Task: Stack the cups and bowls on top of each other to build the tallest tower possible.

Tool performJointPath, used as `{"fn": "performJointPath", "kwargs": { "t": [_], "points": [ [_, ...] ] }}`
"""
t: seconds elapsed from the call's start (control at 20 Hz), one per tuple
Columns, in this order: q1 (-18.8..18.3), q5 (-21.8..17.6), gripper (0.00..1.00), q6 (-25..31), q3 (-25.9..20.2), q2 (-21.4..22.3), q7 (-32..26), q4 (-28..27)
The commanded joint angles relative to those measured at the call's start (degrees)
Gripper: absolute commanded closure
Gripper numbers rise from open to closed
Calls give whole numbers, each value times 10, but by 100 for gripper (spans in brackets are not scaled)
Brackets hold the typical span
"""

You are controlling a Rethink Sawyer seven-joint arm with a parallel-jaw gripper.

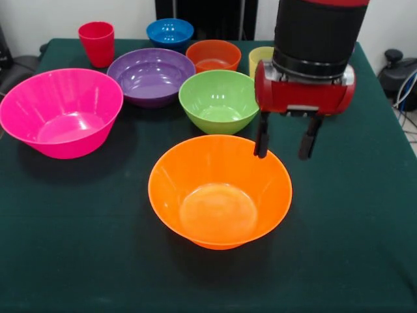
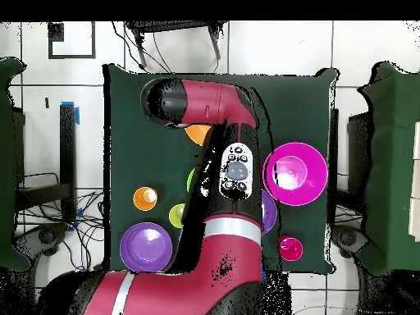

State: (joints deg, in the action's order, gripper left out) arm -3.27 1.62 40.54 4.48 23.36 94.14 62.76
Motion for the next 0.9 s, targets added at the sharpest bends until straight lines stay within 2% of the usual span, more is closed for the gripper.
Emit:
{"fn": "performJointPath", "kwargs": {
  "t": [0.05,0.4,0.45,0.9],
  "points": [
    [-10,9,0,22,-24,-49,93,-22],
    [-18,12,0,-19,-30,-41,90,23],
    [-14,14,0,-4,-29,-41,92,10],
    [-8,14,0,-6,-22,-40,95,12]
  ]
}}
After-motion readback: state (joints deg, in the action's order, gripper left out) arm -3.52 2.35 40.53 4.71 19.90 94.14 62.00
